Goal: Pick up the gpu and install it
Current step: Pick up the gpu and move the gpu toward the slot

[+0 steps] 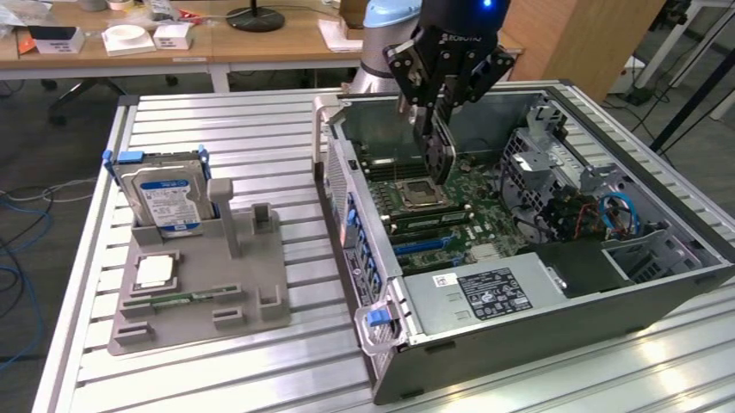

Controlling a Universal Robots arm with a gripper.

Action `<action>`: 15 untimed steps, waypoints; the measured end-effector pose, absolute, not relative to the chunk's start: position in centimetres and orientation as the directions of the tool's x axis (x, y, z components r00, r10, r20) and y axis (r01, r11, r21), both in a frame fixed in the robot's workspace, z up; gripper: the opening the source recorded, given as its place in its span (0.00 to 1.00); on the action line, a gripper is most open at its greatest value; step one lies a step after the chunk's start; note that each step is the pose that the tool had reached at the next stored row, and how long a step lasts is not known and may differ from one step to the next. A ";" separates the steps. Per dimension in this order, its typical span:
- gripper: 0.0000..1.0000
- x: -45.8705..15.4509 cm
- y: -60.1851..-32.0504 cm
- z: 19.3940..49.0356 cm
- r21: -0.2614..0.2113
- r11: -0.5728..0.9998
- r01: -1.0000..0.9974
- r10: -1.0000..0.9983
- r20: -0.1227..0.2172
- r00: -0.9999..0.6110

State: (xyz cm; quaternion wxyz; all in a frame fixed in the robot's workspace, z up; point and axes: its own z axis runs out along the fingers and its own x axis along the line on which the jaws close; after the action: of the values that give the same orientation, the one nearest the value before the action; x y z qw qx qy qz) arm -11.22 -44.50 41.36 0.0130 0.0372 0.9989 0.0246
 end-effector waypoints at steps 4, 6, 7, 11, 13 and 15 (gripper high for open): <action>0.26 -10.8 -44.5 41.4 0.050 0.996 0.074 0.075 -0.024 -0.997; 0.26 -10.6 -44.5 41.4 0.050 0.996 0.074 0.075 -0.024 -0.997; 0.26 -10.5 -44.5 41.4 0.050 0.996 0.074 0.075 -0.024 -0.997; 0.26 -10.1 -44.5 41.4 0.050 0.996 0.074 0.075 -0.024 -0.997; 0.26 -9.9 -44.5 41.4 0.050 0.996 0.074 0.075 -0.024 -0.997; 0.26 -9.7 -44.5 41.4 0.050 0.996 0.074 0.075 -0.024 -0.997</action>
State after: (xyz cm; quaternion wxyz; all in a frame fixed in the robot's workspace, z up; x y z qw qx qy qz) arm -9.69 -44.48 41.36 0.0130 0.0373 0.9989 0.0246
